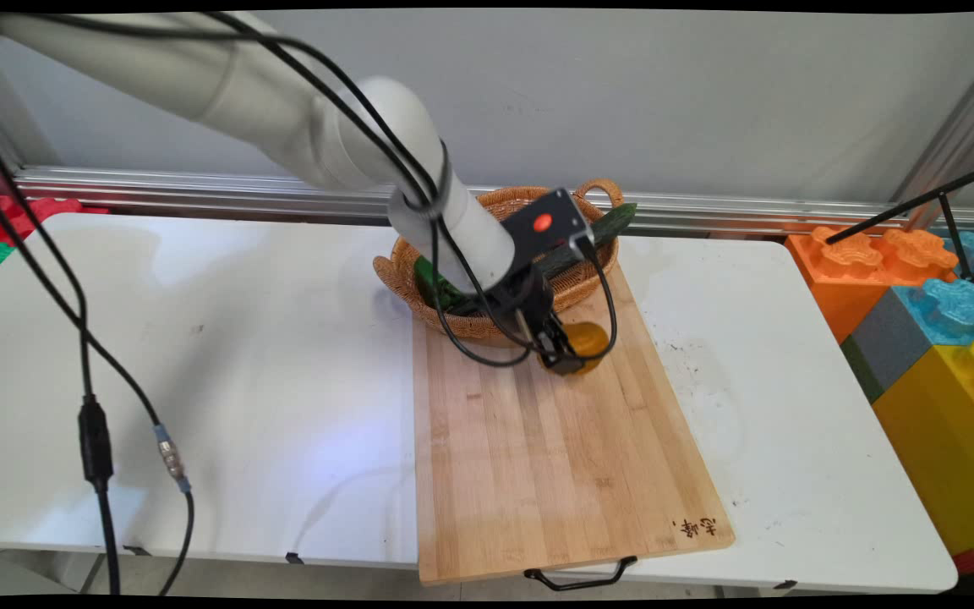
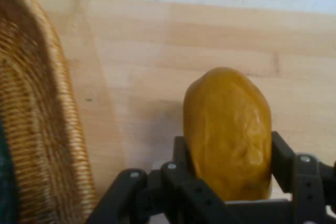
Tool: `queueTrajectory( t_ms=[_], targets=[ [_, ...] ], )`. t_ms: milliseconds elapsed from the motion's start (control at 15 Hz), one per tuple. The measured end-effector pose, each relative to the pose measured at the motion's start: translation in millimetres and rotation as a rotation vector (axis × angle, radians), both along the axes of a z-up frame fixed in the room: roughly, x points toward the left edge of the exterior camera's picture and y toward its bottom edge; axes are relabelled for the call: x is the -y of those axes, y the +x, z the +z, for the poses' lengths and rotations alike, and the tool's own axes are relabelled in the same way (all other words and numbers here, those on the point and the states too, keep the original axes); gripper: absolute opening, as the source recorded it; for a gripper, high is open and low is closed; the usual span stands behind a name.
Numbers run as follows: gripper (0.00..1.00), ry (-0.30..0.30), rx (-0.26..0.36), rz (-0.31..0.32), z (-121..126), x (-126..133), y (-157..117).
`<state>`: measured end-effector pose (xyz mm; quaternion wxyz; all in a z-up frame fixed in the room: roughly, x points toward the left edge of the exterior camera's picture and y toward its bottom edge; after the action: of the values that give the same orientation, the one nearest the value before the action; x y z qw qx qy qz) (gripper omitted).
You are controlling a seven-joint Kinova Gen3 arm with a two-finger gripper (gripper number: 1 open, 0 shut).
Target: Place the picked object on the cutting board
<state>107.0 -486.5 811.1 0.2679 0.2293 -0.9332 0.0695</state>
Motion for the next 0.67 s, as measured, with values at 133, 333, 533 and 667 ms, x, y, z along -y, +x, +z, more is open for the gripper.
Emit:
queueTrajectory(
  t_ms=[133, 333, 533, 667],
  targets=[
    [0.0, 0.009, 0.009, 0.0, -14, 1, -4],
    [0.0, 0.018, 0.017, 0.0, -33, 2, -8],
    [1.0, 0.023, 0.016, -0.005, -40, 2, -12],
    [1.0, 0.027, 0.008, -0.011, -40, 0, -14]
  ],
)
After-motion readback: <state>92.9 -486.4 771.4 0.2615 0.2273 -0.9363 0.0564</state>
